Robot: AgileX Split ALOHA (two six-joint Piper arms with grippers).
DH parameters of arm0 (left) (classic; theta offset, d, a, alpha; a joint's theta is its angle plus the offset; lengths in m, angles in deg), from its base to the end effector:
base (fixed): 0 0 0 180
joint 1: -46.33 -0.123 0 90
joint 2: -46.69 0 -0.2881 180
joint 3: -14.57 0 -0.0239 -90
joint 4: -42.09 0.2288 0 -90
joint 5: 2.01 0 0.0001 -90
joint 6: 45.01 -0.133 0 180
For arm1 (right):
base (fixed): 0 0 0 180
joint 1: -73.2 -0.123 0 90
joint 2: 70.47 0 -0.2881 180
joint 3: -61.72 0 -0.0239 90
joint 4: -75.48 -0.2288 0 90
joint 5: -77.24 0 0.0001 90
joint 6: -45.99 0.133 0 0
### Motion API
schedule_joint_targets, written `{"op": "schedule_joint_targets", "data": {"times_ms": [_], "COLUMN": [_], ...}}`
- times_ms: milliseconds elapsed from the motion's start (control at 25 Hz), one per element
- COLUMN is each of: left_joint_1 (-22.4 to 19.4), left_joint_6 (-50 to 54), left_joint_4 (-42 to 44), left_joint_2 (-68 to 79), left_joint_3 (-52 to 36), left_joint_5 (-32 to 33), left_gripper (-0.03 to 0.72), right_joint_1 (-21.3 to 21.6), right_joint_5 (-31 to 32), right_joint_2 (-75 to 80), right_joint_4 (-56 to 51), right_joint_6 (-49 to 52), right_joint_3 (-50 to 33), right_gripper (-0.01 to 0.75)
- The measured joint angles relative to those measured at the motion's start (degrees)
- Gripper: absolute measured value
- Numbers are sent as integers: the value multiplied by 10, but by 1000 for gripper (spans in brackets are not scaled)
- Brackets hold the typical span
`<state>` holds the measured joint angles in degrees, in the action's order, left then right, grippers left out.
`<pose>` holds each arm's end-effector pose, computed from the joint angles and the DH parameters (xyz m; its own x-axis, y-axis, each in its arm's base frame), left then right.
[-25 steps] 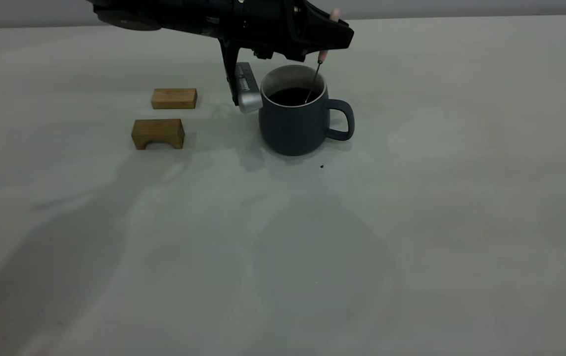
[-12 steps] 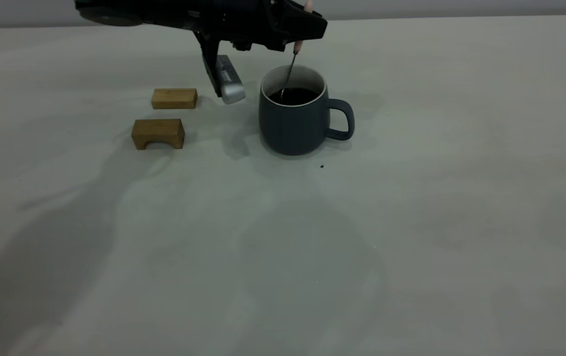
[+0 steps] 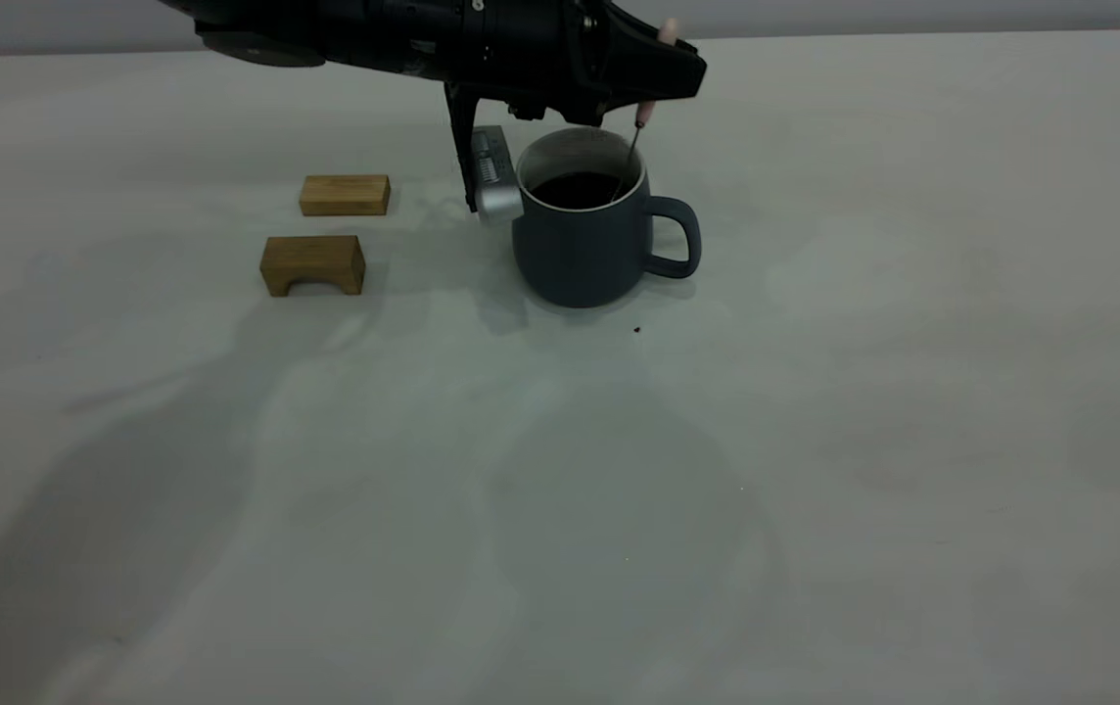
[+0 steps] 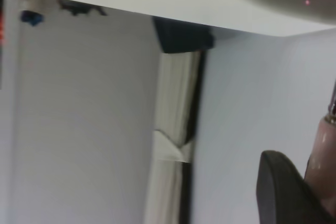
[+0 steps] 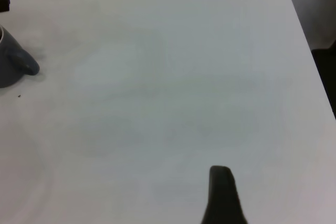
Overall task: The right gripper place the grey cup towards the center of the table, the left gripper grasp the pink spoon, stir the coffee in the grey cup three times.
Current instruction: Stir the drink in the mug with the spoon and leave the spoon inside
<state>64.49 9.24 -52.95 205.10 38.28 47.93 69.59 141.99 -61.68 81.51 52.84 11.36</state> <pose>0.4572 -0.2567 0.0313 0.1659 -0.3736 0.9127 -0.9560 -0.2880 0.0559 0.0102 -0.0120 0.2312 -0.5521 0.0394 -0.8328 0.0574 0.9983 0.0092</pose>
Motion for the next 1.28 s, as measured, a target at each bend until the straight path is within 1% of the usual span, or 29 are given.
{"op": "schedule_joint_targets", "data": {"times_ms": [160,320,480,600,800,920,1040,1280], "left_joint_1": [-18,-37,-35,-21,6,13,11,-19], "left_joint_6": [19,28,20,-5,-18,-19,-18,19], "left_joint_4": [66,79,34,-20,-32,-32,-10,70], "left_joint_2": [0,0,0,0,1,1,1,1], "left_joint_3": [0,0,0,0,0,0,0,0], "left_joint_5": [36,33,-6,-34,-41,-16,13,57], "left_gripper": [135,135,135,135,135,135,135,135], "right_joint_1": [0,0,0,0,0,0,0,0], "right_joint_5": [0,0,0,0,0,0,0,0], "right_joint_2": [0,0,0,0,0,0,0,0], "right_joint_4": [0,0,0,0,0,0,0,0], "right_joint_6": [0,0,0,0,0,0,0,0], "right_joint_3": [0,0,0,0,0,0,0,0], "right_gripper": [578,578,578,578,578,578,578,578]}}
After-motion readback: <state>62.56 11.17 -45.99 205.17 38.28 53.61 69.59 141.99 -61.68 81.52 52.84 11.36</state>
